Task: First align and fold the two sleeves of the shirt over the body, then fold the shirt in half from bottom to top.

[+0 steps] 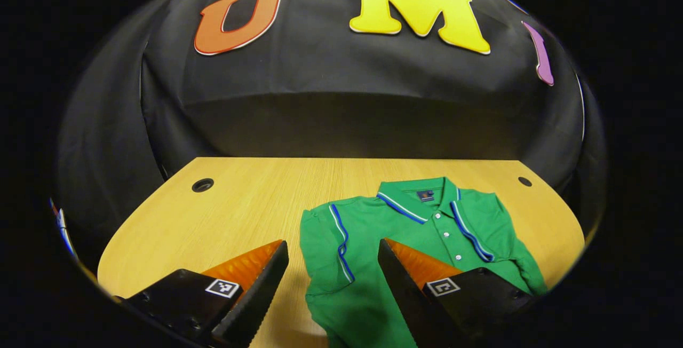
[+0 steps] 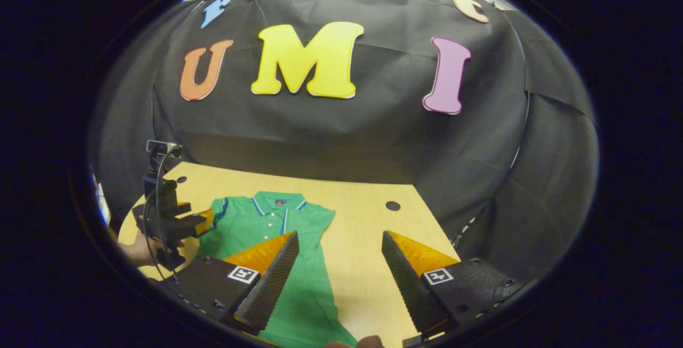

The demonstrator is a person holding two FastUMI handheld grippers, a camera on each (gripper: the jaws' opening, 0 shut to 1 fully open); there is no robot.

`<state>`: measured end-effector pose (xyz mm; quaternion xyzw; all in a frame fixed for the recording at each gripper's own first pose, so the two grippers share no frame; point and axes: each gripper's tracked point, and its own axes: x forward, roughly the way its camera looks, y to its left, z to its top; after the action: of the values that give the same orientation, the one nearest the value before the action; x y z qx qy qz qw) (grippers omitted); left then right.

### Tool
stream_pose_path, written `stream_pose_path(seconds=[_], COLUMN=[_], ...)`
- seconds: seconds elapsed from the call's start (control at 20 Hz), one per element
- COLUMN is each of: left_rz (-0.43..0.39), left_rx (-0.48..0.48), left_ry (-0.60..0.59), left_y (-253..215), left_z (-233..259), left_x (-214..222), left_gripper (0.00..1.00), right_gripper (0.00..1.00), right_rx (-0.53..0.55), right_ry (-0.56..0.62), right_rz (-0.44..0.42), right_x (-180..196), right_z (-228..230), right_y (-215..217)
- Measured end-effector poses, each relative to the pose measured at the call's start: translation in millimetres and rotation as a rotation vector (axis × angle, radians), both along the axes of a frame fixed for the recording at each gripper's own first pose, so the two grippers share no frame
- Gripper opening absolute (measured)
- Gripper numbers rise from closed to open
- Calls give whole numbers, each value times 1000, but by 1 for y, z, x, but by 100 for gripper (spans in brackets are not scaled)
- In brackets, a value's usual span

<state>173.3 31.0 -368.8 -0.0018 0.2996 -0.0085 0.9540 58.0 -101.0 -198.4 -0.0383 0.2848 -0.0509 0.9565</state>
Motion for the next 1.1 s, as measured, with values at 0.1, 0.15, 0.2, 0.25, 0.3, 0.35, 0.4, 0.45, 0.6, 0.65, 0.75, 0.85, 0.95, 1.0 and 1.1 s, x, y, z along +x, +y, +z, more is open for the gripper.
stream_pose_path(seconds=[0.1,0.15,0.2,0.25,0.3,0.35,0.4,0.45,0.6,0.65,0.75,0.85,0.95,1.0,1.1], left_rz=[-10,-16,-21,-29,-40,-51,-62,-72,-89,-95,-109,-112,-110,-111,-114], left_rx=[16,20,27,35,36,33,31,29,21,11,1,-24,-51,-61,-67], left_ry=[39,49,62,76,93,106,115,121,123,130,129,125,133,131,115], left_y=[2,2,3,6,6,5,3,2,5,3,4,6,7,7,7], left_z=[-21,-29,-35,-40,-46,-49,-52,-55,-54,-55,-54,-50,-48,-46,-38], left_x=[4,7,9,9,9,9,9,9,11,10,12,13,12,13,16], left_gripper=[100,100,100,100,100,100,97,89,68,53,38,20,12,11,8], right_gripper=[96,98,98,96,96,95,96,96,97,98,96,96,97,97,96], right_rx=[6,20,37,48,54,54,56,60,65,62,65,72,73,70,60], right_ry=[31,51,66,74,76,80,86,92,104,105,113,116,109,106,101], right_rz=[-16,-30,-46,-62,-73,-82,-87,-90,-87,-80,-68,-58,-45,-41,-36], right_x=[-6,-9,-10,-10,-9,-8,-8,-8,-5,-3,-1,2,6,7,8], right_z=[-11,-16,-20,-22,-24,-25,-28,-30,-37,-39,-43,-45,-45,-45,-44], right_y=[-4,-5,-6,-9,-11,-13,-13,-11,-5,-3,5,12,18,21,22])
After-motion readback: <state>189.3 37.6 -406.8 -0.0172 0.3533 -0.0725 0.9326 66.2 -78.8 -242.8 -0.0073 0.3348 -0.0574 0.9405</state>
